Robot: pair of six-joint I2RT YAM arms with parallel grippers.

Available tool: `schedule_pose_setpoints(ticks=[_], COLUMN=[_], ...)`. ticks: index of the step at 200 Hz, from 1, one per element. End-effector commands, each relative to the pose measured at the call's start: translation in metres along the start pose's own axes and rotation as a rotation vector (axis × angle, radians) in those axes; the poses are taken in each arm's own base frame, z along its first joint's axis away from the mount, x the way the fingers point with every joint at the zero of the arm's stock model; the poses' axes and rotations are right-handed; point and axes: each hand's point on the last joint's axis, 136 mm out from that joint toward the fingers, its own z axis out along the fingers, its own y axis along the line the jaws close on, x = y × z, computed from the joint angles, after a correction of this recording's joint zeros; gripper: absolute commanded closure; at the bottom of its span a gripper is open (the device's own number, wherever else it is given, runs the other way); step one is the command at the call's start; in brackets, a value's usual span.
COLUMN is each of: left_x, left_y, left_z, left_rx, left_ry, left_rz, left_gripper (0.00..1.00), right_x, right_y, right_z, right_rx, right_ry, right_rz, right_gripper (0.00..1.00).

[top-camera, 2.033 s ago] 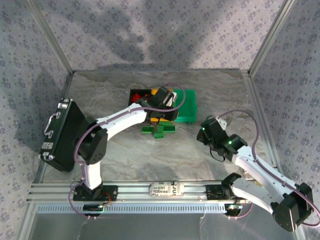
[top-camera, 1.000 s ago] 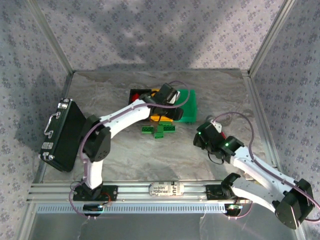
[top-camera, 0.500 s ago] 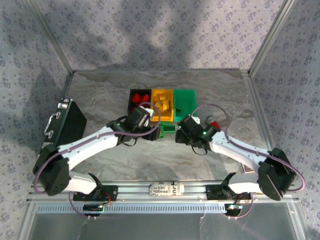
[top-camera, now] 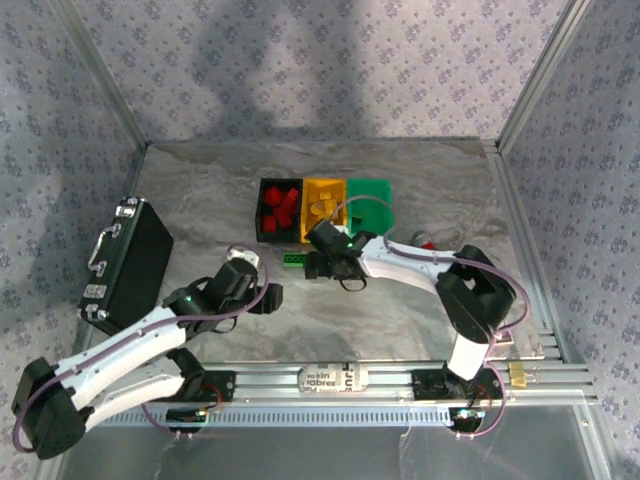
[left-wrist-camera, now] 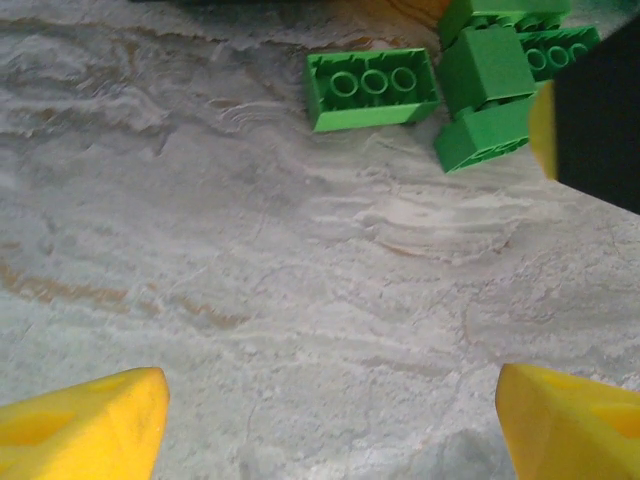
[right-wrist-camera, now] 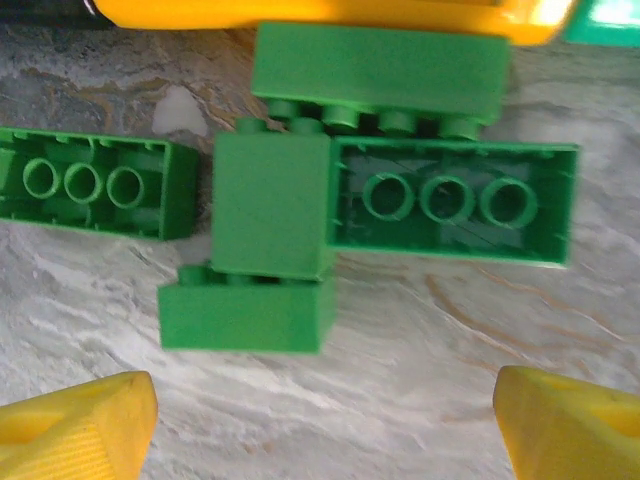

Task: Sort the legos into containers by color
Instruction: Pick up the lego from the center of the table.

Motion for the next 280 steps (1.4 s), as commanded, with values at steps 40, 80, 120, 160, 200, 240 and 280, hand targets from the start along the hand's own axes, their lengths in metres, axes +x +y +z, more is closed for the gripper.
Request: schedule_pose_setpoints(ticks=[40, 80, 120, 160, 200, 240, 280], left_x=[0.039, 0.049, 0.053, 0.058, 0.062, 0.061, 0.058], left_y=[0.028, 0.034, 0.037, 0.036, 0.039, 0.038, 0.035], left_z=[-0.004, -0.005, -0.006, -0.008, -0.01, -0.01, -0.009], left_rx=[-0.054, -0.039, -0.046, -0.037, -0.022, -0.02, -0.014], left_ry=[0.073, 0.057, 0.064, 0.082, 0.064, 0.062, 0.061], left_rz=[-0.059, -0.113, -0.114, -0.137, -0.172, -0.167, -0.165], left_gripper=[0.15, 0.15, 0.15, 0.16, 0.16, 0.16, 0.16], right_x=[0.002, 0.005, 0.004, 0.001, 0.0, -0.001, 0.006], right_y=[0.014, 0.019, 0.016, 0.015, 0.016, 0.012, 0.008], right_z=[0.023, 0.036, 0.044, 0.043, 0.049, 0.052, 0.046], right_rx=[0.065, 0.101, 0.126, 0.137, 0.141, 0.164, 0.191], right_ry=[0.066, 0.105, 0.119, 0.114, 0.117, 0.116, 0.118], right_rz=[-0.039, -0.058, -0.047, -0.05, -0.044, -0.024, -0.031], right_gripper=[0.06, 0.05, 0.06, 0.09, 0.13, 0.24, 0.47])
